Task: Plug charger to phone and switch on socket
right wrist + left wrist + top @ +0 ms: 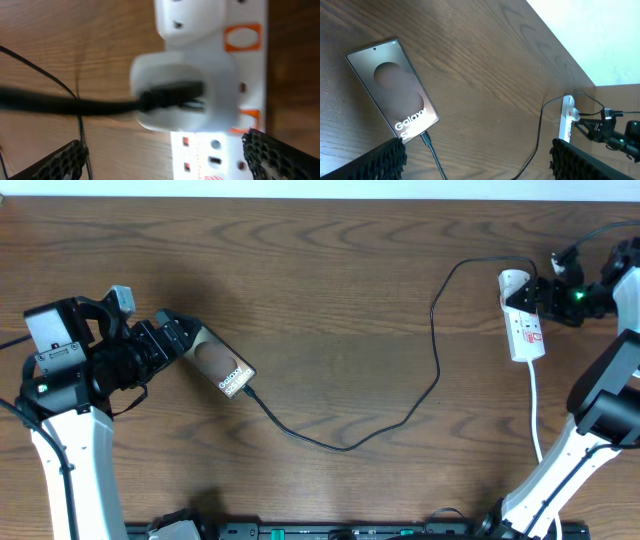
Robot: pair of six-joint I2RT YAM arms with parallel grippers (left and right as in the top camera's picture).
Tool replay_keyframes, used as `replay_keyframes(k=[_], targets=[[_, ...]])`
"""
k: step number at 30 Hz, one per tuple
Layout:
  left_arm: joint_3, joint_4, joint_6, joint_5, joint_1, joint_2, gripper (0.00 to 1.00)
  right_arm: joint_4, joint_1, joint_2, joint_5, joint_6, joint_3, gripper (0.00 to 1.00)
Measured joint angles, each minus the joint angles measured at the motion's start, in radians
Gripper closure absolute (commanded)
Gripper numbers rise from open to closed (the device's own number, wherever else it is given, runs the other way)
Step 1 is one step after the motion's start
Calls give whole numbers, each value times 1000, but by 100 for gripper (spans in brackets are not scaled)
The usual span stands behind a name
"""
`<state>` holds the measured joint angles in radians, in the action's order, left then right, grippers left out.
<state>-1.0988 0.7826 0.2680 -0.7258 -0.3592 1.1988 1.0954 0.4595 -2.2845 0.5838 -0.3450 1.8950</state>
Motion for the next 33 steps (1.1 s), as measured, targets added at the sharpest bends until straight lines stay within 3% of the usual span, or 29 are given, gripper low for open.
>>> replay_keyframes(k=[33], targets=[[0,6,0,0,0,0,9,-24,-19,0,-19,20,-2,1]])
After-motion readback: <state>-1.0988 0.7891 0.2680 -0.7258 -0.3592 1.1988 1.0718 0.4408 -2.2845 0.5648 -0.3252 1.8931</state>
